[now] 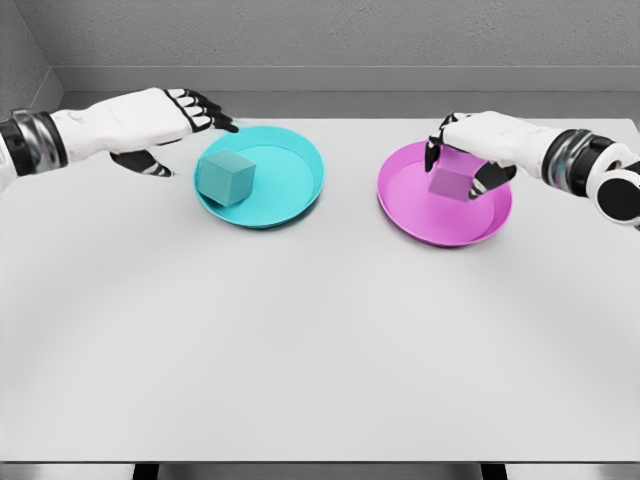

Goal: Place the blocks in the corresponding plates according to their colors

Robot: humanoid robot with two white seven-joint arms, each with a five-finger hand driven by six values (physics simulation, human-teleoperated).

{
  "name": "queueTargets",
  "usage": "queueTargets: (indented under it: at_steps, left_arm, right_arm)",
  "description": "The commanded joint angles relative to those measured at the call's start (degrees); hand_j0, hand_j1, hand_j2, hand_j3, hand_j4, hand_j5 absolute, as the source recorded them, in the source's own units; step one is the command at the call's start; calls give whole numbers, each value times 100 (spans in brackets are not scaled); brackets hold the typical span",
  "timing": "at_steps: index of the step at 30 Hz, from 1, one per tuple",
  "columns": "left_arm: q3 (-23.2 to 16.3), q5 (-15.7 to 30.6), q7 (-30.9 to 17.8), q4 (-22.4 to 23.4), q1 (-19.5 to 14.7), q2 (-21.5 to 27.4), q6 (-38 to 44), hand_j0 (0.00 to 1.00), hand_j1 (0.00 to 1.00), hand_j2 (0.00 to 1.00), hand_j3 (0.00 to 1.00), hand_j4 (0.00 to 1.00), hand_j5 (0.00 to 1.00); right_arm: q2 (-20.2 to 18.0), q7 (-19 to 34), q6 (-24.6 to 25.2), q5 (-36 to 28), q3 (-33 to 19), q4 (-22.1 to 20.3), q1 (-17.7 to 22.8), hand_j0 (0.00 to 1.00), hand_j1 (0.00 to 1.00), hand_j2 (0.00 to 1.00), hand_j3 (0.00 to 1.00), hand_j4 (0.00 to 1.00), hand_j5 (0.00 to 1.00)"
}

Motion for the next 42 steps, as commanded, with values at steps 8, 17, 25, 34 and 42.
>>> queueTargets:
  at_steps: [8, 17, 25, 34, 42]
  left_arm:
    - [213, 613, -14, -251, 633, 1624, 10, 100, 100, 100, 100, 100, 100]
    - [231, 605, -31, -330, 677, 1606, 10, 100, 100, 100, 100, 100, 100]
    - [231, 605, -40, -383, 695, 1606, 10, 100, 100, 100, 100, 100, 100]
    - [231, 596, -40, -427, 695, 1597, 10, 100, 100, 100, 100, 100, 100]
    - [240, 596, -40, -444, 730, 1606, 10, 100, 100, 100, 100, 100, 100]
  right_arm:
    - [298, -40, 523, 12, 38, 470, -44, 100, 100, 100, 100, 100, 100]
    - [-36, 4, 128, 29, -58, 4, -44, 100, 100, 100, 100, 100, 100]
    - [-1126, 12, -3158, 21, -1033, -180, 518, 100, 100, 100, 100, 100, 100]
    - [-1644, -5, -4621, 12, -1799, -163, 1538, 100, 100, 100, 100, 100, 100]
    - [-1636, -5, -4621, 12, -1799, -163, 1547, 100, 100, 100, 100, 100, 100]
